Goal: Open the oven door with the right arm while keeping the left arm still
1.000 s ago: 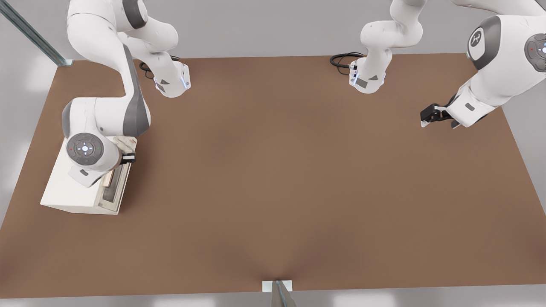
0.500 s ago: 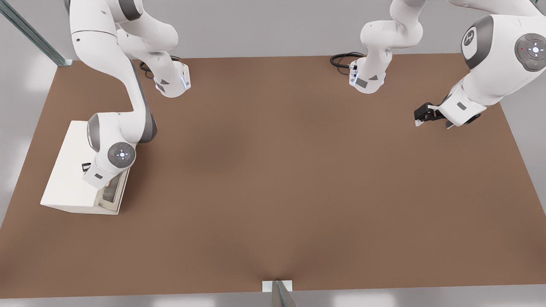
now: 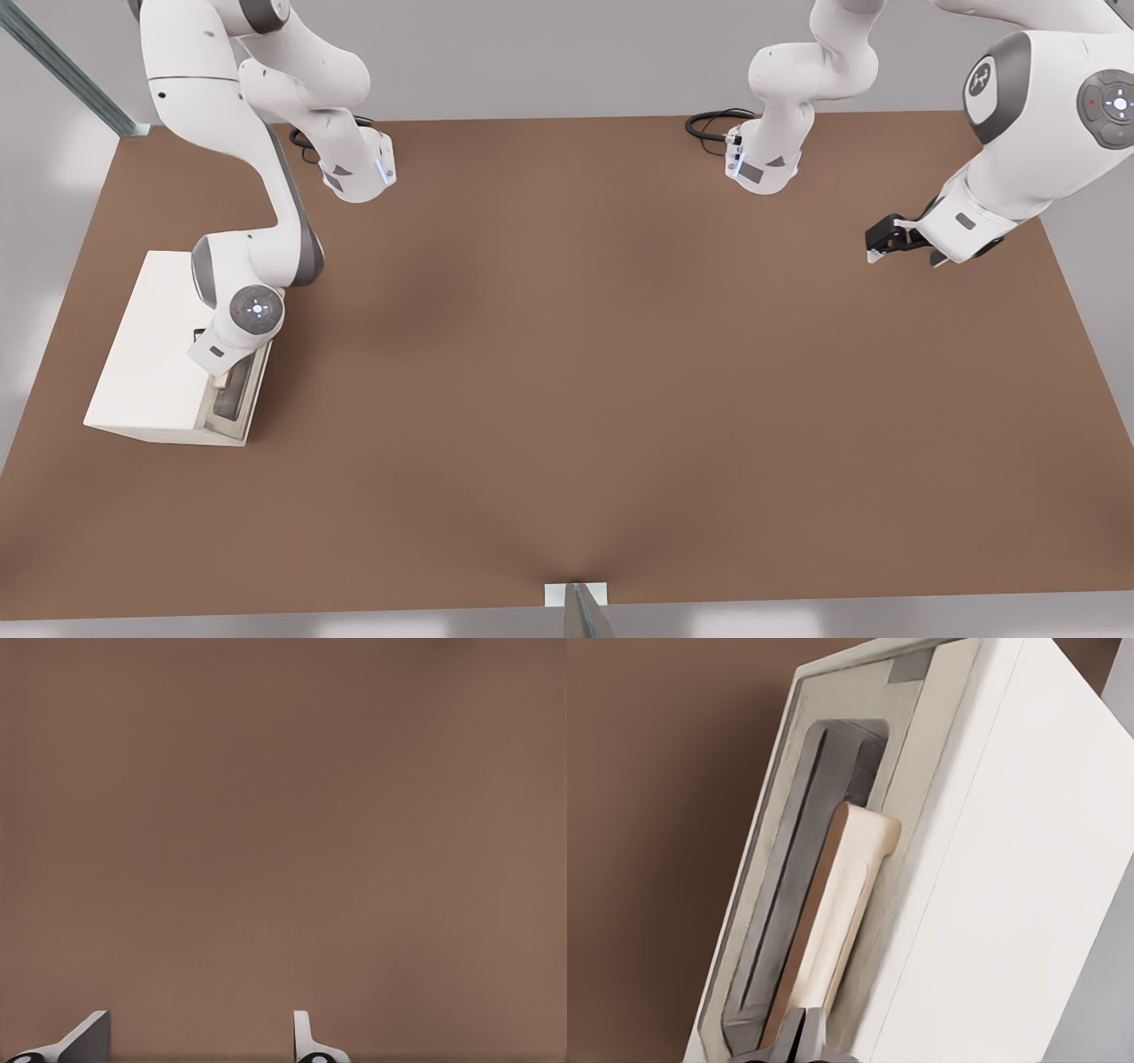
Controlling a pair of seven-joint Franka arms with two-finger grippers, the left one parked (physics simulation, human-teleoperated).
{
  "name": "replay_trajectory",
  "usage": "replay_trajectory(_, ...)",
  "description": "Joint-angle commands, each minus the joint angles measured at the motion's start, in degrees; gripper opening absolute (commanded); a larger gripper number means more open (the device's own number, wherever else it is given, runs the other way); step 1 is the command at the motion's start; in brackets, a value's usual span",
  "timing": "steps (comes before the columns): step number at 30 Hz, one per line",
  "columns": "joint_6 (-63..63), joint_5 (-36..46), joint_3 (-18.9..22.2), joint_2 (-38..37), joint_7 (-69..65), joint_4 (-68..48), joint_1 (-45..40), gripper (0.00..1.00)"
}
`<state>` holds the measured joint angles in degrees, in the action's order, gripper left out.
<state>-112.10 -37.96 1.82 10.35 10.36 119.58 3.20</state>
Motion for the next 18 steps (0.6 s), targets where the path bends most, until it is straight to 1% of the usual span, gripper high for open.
replay_trajectory(1,-1.54,-0.01,0.02,0.02,7.57,0.12,-0.21,0.21)
replay_trajectory(6,-1.54,-0.01,-0.07,-0.15,6.69,0.47,-1.35,0.21)
replay_trajectory(18,-1.01,-0.01,-0.42,-0.24,6.78,0.39,-0.56,0.21)
